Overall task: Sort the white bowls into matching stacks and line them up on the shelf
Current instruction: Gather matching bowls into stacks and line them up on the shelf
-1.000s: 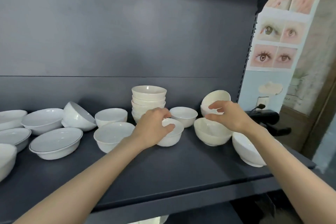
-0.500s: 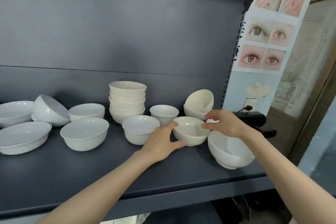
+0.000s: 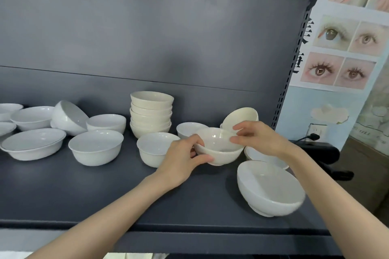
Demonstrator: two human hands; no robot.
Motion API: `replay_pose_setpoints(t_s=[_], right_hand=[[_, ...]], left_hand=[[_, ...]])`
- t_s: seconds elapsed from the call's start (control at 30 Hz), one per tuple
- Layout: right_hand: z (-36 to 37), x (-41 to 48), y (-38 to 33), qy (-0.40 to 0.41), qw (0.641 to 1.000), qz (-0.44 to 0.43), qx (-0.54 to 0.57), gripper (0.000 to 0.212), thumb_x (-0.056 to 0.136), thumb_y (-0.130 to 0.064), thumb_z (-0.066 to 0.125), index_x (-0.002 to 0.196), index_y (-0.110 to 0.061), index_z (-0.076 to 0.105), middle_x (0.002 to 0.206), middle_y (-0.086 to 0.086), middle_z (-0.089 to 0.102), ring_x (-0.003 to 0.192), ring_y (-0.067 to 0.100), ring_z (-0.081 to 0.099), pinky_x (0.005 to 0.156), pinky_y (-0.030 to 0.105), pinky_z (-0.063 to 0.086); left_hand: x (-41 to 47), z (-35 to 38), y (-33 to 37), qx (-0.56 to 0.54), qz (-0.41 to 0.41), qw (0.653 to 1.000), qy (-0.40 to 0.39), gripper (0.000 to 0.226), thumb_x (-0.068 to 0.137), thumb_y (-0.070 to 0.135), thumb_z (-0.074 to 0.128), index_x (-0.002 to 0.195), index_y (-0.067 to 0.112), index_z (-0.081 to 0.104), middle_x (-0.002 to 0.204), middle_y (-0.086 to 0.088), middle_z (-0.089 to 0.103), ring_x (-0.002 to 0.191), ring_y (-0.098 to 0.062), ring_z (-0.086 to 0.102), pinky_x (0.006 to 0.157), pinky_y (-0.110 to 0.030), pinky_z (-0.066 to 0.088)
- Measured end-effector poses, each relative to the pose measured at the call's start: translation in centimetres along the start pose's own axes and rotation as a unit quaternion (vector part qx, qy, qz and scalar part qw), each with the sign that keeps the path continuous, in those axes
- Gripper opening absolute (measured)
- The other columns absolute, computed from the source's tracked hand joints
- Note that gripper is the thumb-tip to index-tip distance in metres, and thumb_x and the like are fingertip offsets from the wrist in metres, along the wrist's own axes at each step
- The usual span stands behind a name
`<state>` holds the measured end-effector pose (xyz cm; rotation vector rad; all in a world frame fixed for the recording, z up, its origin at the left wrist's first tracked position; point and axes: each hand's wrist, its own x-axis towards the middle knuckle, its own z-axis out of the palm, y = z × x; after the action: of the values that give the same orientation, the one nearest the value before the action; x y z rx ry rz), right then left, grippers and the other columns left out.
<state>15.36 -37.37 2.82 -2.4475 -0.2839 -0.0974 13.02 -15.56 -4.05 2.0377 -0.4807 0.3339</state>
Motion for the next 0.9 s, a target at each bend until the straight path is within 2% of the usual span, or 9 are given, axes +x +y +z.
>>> replay_pose_setpoints(t_s=[0.17, 0.23, 0.3, 0.37, 0.43, 0.57, 0.67, 0.77, 0.9], right_hand=[[-0.2, -0.1, -2.9, 0.006, 0.982, -0.051, 0.18, 0.055, 0.083, -0.036, 0.07, 0.133, -0.026, 0.051, 0.126, -0.01, 0.055, 0.109, 0.007, 0.061, 0.091, 0.024, 0.052], [-0.1, 0.2, -4.2, -0.01, 0.968, -0.075, 0.238, 0.063, 0.082, -0.031, 0.071, 0.138, -0.024, 0.045, 0.135, -0.01, 0.051, 0.112, 0.006, 0.061, 0.087, 0.018, 0.053], [0.4, 1.0, -5.7, -0.003, 0.972, -0.097, 0.213, 0.071, 0.08, -0.029, 0.074, 0.142, -0.025, 0.041, 0.136, -0.015, 0.049, 0.106, -0.007, 0.06, 0.083, 0.007, 0.047], [1.2, 2.0, -7.3, 0.019, 0.973, -0.109, 0.203, 0.077, 0.076, -0.027, 0.078, 0.143, -0.023, 0.04, 0.137, -0.013, 0.049, 0.093, -0.015, 0.061, 0.078, 0.003, 0.043], [2.3, 3.2, -8.6, 0.039, 0.968, -0.116, 0.221, 0.081, 0.075, -0.024, 0.079, 0.144, -0.018, 0.038, 0.142, -0.008, 0.048, 0.092, -0.011, 0.062, 0.081, 0.01, 0.045], [3.9, 5.2, -11.0, 0.071, 0.959, -0.112, 0.252, 0.084, 0.074, -0.02, 0.08, 0.146, -0.013, 0.035, 0.141, -0.005, 0.048, 0.086, -0.011, 0.063, 0.071, 0.004, 0.047], [4.9, 6.6, -12.6, 0.086, 0.956, -0.11, 0.259, 0.075, 0.074, -0.018, 0.081, 0.139, -0.01, 0.044, 0.133, -0.004, 0.055, 0.091, -0.005, 0.063, 0.07, 0.007, 0.048], [6.0, 8.1, -13.8, 0.101, 0.947, -0.116, 0.283, 0.049, 0.074, -0.01, 0.08, 0.119, -0.007, 0.062, 0.116, 0.003, 0.068, 0.087, -0.001, 0.067, 0.068, 0.006, 0.049], [7.5, 9.9, -14.5, 0.125, 0.937, -0.111, 0.307, 0.042, 0.074, -0.007, 0.079, 0.113, -0.012, 0.065, 0.107, -0.002, 0.07, 0.082, -0.005, 0.067, 0.068, 0.006, 0.049]], left_hand=[[0.6, -3.5, 2.0, 0.024, 0.035, 0.994, 0.098, 0.023, 0.078, 0.03, 0.076, 0.085, 0.031, 0.054, 0.093, -0.003, 0.065, 0.092, -0.018, 0.061, 0.081, -0.025, 0.047], [0.8, -5.2, 2.3, 0.012, 0.039, 0.991, 0.128, 0.025, 0.079, 0.028, 0.076, 0.095, 0.026, 0.056, 0.1, 0.002, 0.064, 0.098, -0.015, 0.06, 0.077, -0.011, 0.043], [1.1, -6.9, 2.3, -0.016, 0.038, 0.987, 0.155, 0.03, 0.08, 0.026, 0.075, 0.102, 0.029, 0.055, 0.102, 0.01, 0.062, 0.102, -0.012, 0.059, 0.073, -0.001, 0.04], [1.5, -8.7, 1.9, -0.043, 0.04, 0.982, 0.179, 0.04, 0.079, 0.025, 0.076, 0.109, 0.034, 0.051, 0.106, 0.009, 0.062, 0.104, -0.01, 0.059, 0.079, -0.005, 0.043], [2.2, -10.2, 1.3, -0.067, 0.032, 0.977, 0.2, 0.055, 0.077, 0.024, 0.078, 0.12, 0.034, 0.045, 0.113, 0.004, 0.063, 0.107, -0.01, 0.06, 0.089, -0.019, 0.047], [3.9, -13.1, -0.5, -0.146, 0.009, 0.968, 0.205, 0.071, 0.073, 0.017, 0.081, 0.133, 0.009, 0.043, 0.122, -0.003, 0.062, 0.109, -0.01, 0.061, 0.089, -0.02, 0.052], [5.3, -14.7, -1.9, -0.148, 0.021, 0.97, 0.193, 0.059, 0.074, 0.015, 0.08, 0.125, 0.007, 0.053, 0.121, -0.001, 0.064, 0.109, -0.007, 0.061, 0.091, -0.016, 0.051], [6.8, -15.9, -3.3, -0.158, 0.033, 0.969, 0.188, 0.053, 0.076, 0.012, 0.078, 0.123, 0.006, 0.054, 0.115, 0.004, 0.064, 0.106, -0.002, 0.061, 0.086, -0.011, 0.05], [8.4, -17.1, -5.3, -0.152, 0.042, 0.973, 0.167, 0.047, 0.079, 0.014, 0.076, 0.12, 0.009, 0.054, 0.113, 0.005, 0.064, 0.101, 0.006, 0.06, 0.079, -0.007, 0.048]])
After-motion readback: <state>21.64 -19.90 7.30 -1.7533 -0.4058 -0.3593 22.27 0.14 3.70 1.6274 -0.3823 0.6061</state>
